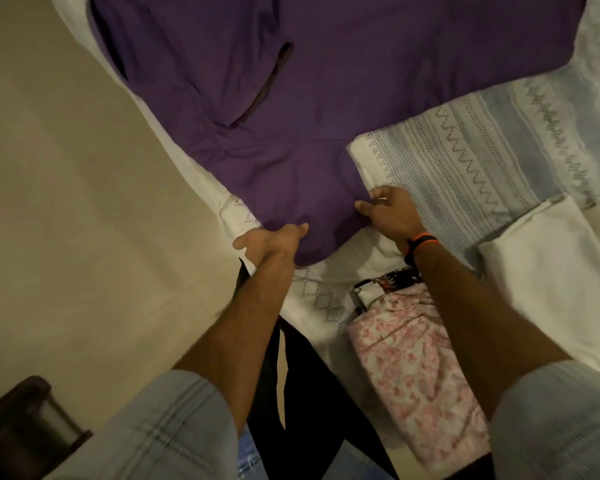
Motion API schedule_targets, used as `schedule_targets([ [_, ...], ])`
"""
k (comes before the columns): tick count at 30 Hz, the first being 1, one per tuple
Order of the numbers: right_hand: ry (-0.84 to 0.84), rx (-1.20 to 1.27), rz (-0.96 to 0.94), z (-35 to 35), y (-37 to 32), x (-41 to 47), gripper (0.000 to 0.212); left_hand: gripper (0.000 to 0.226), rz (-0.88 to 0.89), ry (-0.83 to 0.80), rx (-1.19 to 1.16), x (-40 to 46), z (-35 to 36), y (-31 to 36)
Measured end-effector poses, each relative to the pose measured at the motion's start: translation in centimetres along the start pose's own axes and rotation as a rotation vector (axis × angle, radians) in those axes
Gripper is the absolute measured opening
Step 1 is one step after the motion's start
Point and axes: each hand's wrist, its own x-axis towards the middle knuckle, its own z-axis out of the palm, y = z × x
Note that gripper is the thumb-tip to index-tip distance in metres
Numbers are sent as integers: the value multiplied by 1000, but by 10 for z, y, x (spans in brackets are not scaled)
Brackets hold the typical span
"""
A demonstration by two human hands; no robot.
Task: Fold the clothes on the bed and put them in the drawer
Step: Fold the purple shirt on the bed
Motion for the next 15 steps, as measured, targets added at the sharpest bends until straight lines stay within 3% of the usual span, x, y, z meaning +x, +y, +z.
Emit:
schedule_targets([
  [3,-17,39,-29,0,10,3,29,70,-85,-130,-24,3,-10,-7],
  [5,-33,47,-55,2,12,0,14,37,-112,-228,42,0,-15,-17],
  [9,-69,111,-27,0,5,-12,12,32,-42,-275,174,-6,-19,-29],
  [15,-90,233,4,-8,-13,-23,3,23,6,-478,8,-23,-35,-25],
])
